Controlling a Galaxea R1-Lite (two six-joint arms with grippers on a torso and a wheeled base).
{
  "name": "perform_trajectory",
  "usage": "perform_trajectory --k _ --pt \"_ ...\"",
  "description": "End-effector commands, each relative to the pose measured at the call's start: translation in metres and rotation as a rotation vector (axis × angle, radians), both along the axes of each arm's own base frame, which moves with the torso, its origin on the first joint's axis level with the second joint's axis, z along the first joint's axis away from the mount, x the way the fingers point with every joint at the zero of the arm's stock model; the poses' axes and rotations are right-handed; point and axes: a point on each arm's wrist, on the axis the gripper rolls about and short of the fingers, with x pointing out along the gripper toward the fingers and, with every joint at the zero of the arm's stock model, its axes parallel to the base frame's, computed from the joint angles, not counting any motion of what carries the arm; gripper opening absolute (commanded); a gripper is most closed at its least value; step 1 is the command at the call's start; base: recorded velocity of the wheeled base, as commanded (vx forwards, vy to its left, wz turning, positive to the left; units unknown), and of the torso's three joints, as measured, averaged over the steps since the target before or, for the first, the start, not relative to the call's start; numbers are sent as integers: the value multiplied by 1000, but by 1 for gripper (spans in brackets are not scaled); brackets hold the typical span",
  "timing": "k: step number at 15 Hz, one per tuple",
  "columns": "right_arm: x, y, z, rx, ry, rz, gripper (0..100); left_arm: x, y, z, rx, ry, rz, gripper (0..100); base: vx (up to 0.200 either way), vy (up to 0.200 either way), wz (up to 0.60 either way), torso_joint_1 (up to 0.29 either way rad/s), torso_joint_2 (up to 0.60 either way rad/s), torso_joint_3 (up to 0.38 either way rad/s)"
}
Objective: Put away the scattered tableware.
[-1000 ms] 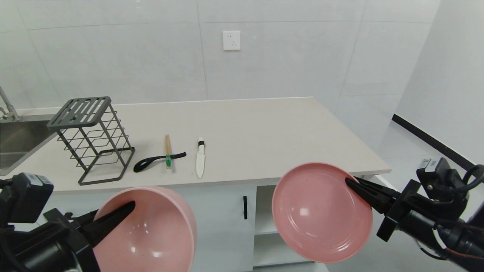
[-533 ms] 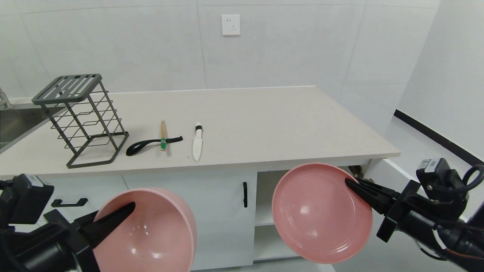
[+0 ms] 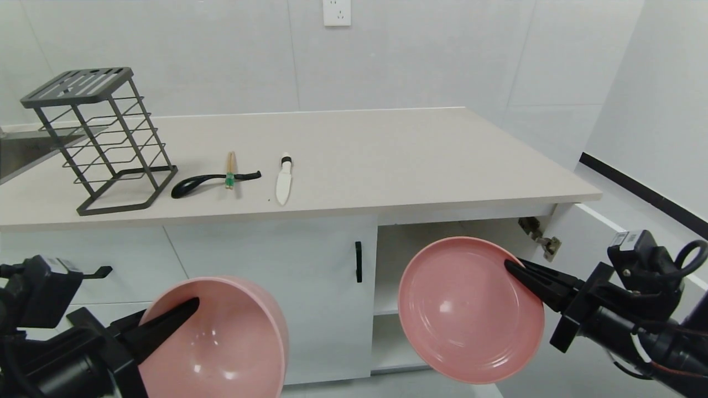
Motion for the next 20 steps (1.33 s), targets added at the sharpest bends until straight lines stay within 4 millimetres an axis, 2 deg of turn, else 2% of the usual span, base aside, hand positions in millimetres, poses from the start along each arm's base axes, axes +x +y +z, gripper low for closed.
perform_trajectory --k 1,4,9,12,20 --pt "0 0 0 0 0 1 0 1 -1 -1 0 7 0 0 0 0 0 -56 139 85" --pt "0 0 -1 -4 3 1 0 1 0 0 1 4 -1 0 0 0 0 -67 57 -28" --pt "0 0 0 -2 1 1 0 0 0 0 2 -1 0 0 0 0 0 -437 38 -394" --pt "2 0 -3 -6 11 -1 0 0 0 0 2 -1 0 0 0 0 0 -186 7 -185" --pt "3 1 -5 -12 25 -2 0 1 0 0 3 1 0 0 0 0 0 -221 333 124"
